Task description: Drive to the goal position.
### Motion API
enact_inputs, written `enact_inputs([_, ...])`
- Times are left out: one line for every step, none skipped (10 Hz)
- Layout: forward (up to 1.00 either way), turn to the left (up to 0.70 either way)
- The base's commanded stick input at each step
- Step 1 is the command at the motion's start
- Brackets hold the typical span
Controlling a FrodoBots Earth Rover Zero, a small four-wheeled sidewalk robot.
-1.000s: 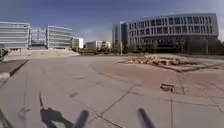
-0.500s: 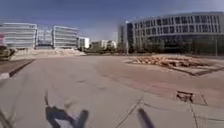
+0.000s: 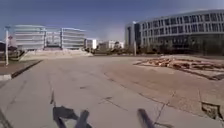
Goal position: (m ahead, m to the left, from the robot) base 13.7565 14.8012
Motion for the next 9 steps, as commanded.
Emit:
enact_inputs([0.70,0.00])
enact_inputs([0.70,0.00])
enact_inputs([0.70,0.00])
enact_inputs([0.70,0.00])
enact_inputs([0.70,0.00])
enact_inputs([0.70,0.00])
enact_inputs([0.70,0.00])
enact_inputs([0.70,0.00])
enact_inputs([0.70,0.00])
